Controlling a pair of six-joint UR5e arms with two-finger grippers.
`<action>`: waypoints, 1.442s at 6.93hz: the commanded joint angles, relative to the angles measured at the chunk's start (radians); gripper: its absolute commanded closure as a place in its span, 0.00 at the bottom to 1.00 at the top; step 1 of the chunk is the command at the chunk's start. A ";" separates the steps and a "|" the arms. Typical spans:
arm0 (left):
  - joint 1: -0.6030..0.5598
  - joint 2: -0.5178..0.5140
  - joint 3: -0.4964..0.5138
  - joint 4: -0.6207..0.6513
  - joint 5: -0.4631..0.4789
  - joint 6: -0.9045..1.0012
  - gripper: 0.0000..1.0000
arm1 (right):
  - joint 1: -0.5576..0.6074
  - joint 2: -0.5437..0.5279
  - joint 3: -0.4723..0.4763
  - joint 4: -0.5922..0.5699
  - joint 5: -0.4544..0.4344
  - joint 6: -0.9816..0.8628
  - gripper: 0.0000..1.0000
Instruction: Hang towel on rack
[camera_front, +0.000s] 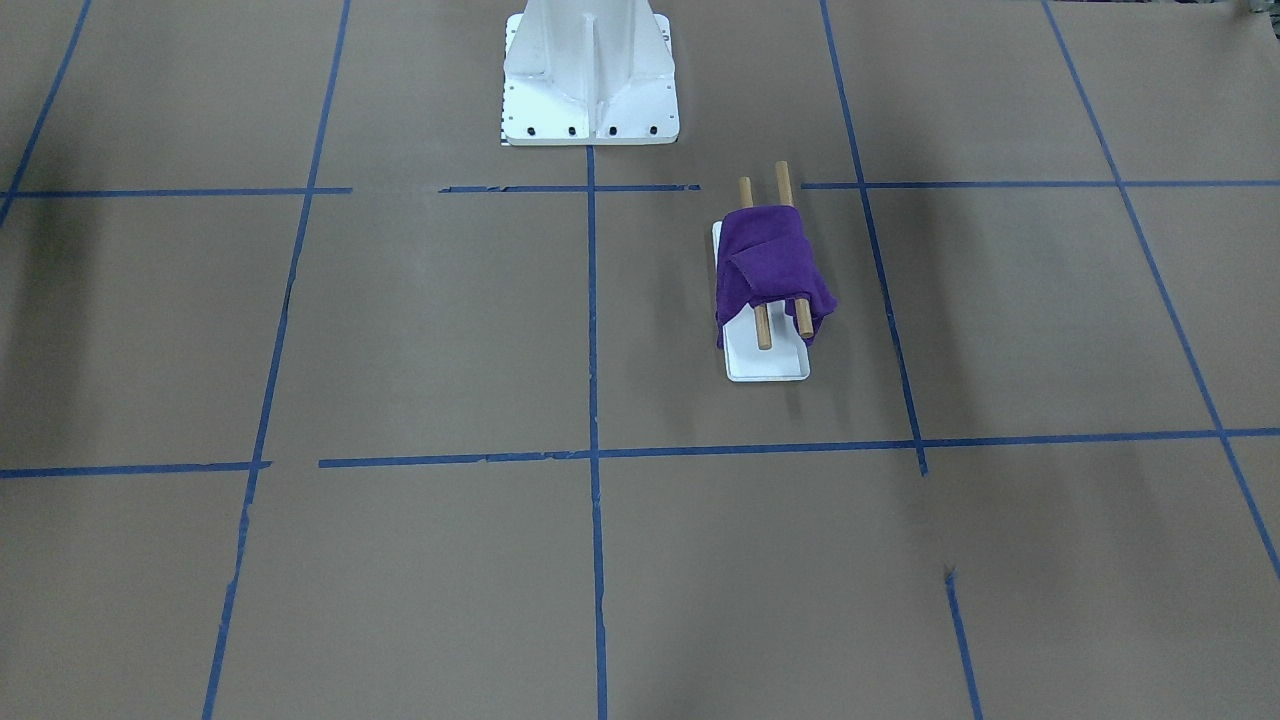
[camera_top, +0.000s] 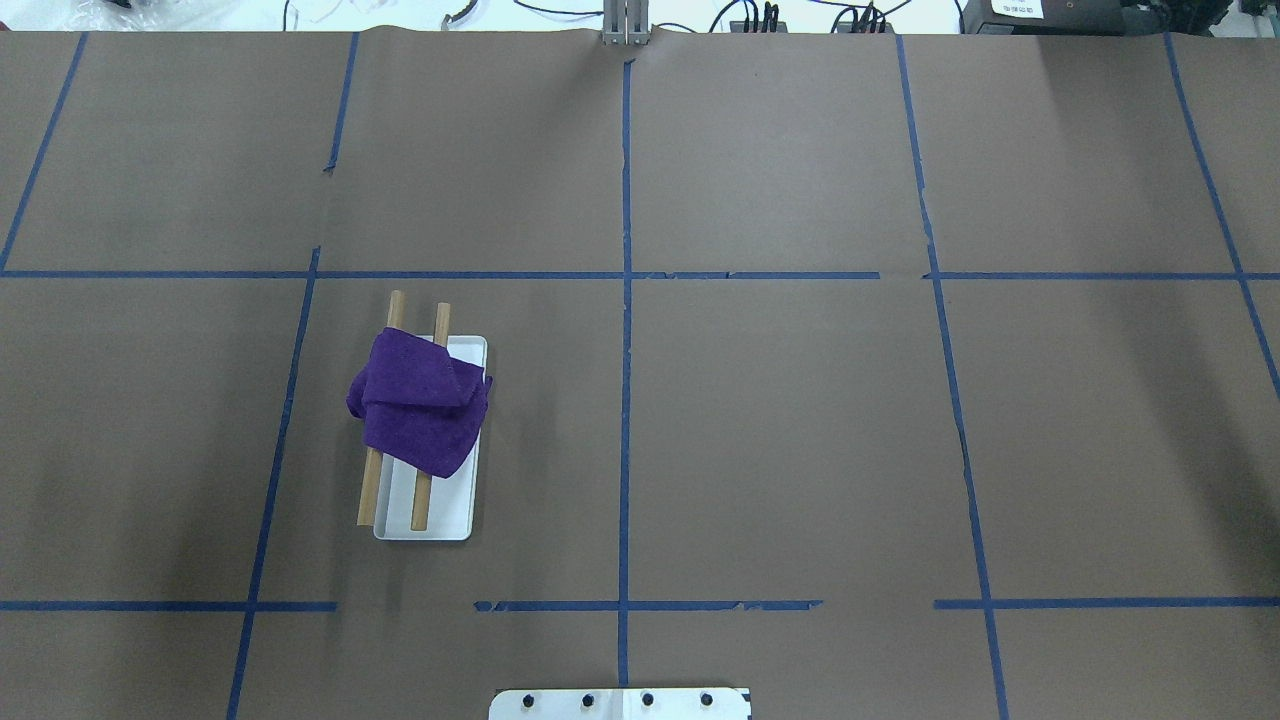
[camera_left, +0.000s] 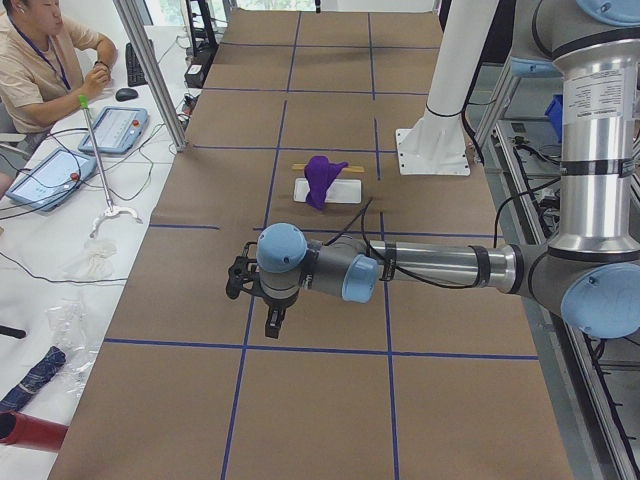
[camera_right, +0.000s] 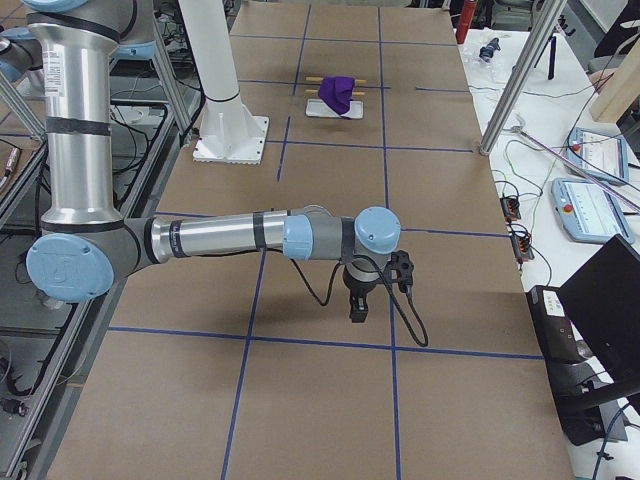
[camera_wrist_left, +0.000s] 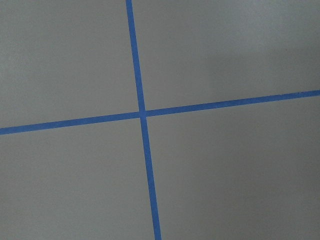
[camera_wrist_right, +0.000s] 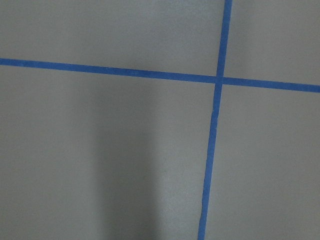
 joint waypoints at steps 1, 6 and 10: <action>0.000 -0.001 -0.009 0.006 0.000 0.000 0.00 | 0.000 -0.002 -0.006 0.005 -0.001 0.001 0.00; 0.040 0.002 -0.013 0.010 0.008 -0.003 0.00 | 0.000 -0.004 -0.018 0.005 0.001 -0.004 0.00; 0.040 0.002 -0.012 0.010 0.009 -0.003 0.00 | 0.000 -0.004 -0.019 0.006 -0.001 -0.005 0.00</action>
